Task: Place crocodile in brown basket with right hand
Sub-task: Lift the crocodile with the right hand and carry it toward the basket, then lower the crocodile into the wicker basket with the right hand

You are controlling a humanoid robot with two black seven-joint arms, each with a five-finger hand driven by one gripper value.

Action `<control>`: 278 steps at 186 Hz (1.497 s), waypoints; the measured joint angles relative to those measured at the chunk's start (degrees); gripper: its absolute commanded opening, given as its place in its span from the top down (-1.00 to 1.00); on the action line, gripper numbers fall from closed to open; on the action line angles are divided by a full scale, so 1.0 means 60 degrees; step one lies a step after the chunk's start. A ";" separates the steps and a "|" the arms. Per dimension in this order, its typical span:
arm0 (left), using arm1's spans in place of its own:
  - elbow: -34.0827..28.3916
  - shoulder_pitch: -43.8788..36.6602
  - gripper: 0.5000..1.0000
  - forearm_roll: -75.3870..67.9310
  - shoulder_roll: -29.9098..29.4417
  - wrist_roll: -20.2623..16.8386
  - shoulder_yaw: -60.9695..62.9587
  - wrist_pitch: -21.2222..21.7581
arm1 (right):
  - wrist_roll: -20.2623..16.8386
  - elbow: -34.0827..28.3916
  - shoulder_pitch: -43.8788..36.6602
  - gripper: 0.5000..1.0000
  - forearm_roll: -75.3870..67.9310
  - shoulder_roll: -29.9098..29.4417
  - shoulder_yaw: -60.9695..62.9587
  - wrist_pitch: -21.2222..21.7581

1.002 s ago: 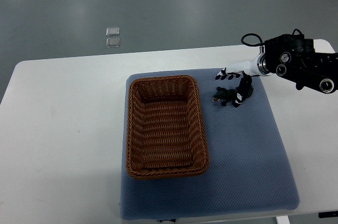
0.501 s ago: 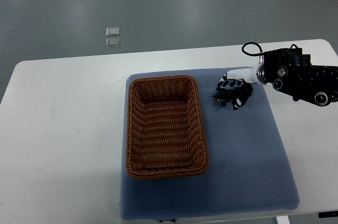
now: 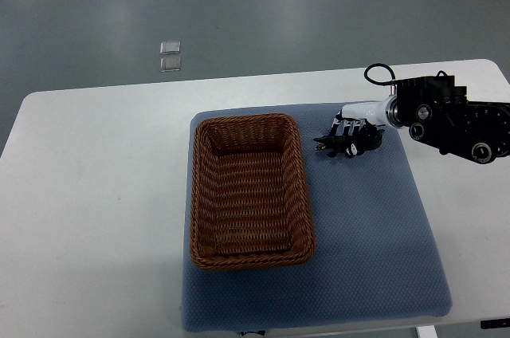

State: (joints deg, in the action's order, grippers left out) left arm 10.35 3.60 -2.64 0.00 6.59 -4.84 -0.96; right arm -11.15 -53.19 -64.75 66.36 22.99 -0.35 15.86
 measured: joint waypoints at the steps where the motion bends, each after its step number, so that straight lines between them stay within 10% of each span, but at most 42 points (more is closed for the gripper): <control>1: 0.0000 0.0000 -1.00 0.0000 0.0000 0.0000 0.0000 0.0000 | 0.0000 0.0000 -0.0004 0.95 0.0000 0.0005 0.0000 0.0000; 197: -0.0007 0.0000 -1.00 -0.0001 0.0000 0.0000 0.0001 0.0000 | -0.0029 -0.2242 -0.3061 0.90 -0.0652 0.1886 0.0142 0.0653; 278: -0.0034 0.0000 -1.00 0.0017 0.0000 0.0000 -0.0010 0.0000 | -0.0031 -0.2908 -0.3871 0.88 -0.1909 0.0065 -0.0453 0.0577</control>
State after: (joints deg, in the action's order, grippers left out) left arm 10.15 3.60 -2.53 0.00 6.59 -4.90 -0.96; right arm -11.34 -70.64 -87.98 54.90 23.38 -3.07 19.32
